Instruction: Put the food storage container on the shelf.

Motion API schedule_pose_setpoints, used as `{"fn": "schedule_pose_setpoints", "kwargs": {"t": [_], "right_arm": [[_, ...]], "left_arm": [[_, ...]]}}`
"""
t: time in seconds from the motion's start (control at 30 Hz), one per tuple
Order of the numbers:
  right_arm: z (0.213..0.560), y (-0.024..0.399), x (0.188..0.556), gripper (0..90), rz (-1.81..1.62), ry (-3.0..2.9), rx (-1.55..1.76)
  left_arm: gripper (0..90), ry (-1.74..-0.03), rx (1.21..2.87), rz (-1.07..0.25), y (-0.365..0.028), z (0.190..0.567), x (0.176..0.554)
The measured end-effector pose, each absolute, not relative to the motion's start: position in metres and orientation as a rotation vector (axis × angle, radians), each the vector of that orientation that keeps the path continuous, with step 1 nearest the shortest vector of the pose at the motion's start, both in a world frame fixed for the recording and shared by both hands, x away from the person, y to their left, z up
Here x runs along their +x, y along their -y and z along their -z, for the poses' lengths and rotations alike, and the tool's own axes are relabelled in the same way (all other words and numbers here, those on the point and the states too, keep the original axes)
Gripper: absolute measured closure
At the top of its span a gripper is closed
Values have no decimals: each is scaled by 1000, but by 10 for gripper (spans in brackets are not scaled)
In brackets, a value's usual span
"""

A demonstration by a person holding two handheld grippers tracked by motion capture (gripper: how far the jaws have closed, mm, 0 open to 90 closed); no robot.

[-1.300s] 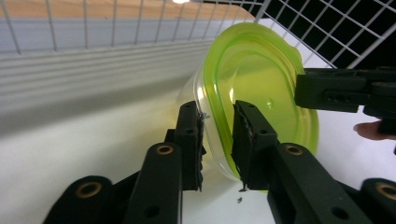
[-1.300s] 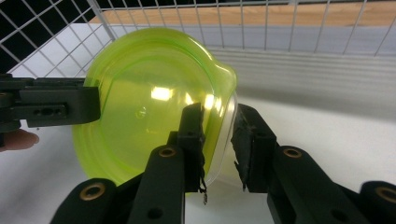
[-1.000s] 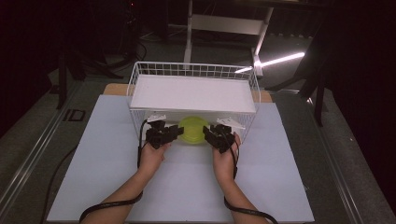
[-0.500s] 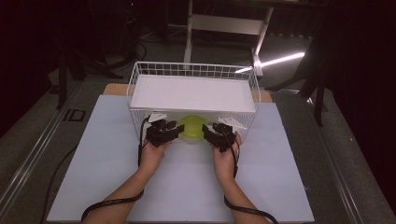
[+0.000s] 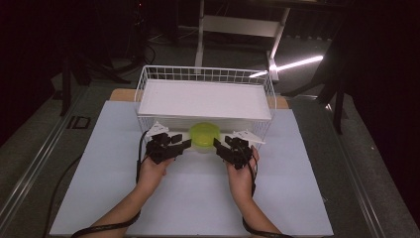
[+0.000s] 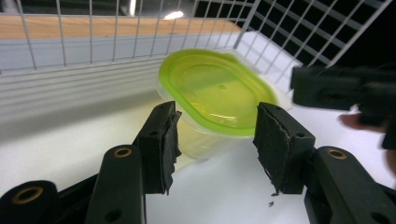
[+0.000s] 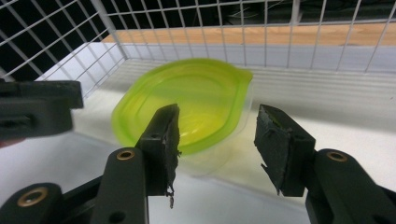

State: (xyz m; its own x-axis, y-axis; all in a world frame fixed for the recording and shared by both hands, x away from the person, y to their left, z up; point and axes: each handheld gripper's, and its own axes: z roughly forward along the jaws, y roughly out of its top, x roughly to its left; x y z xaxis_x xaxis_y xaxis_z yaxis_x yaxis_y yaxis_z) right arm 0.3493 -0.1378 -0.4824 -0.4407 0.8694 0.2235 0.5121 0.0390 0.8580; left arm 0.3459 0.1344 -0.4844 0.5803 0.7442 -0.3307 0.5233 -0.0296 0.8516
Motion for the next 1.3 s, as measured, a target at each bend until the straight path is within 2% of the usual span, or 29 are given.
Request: {"fn": "schedule_pose_setpoints", "kwargs": {"t": [0.1, 0.3, 0.37, 0.43, 0.5, 0.6, 0.87, 1.3], "right_arm": [[484, 139, 341, 496, -1363, -1987, 1387], [492, 139, 333, 623, -1333, -2035, 1392], [494, 137, 332, 693, -1314, -2053, 1394], [497, 133, 332, 764, -1289, -2088, 1381], [499, 129, 333, 833, -1263, -2114, 1376], [503, 123, 335, 885, -1240, -2142, 1369], [513, 109, 344, 898, -1206, -2177, 1401], [520, 92, 361, 898, -1198, -2173, 1404]], "left_arm": [[480, -1069, 1682, -237, -142, 483, 336], [382, -1021, 1704, -211, -151, 486, 317], [279, -970, 1720, -183, -153, 485, 311], [270, -975, 1718, -197, -155, 485, 303], [129, -964, 1736, -226, -157, 485, 295], [16, -959, 1738, -301, -160, 488, 281], [16, -973, 1761, -335, -167, 505, 260], [16, -962, 1695, -312, -174, 504, 262]]}}
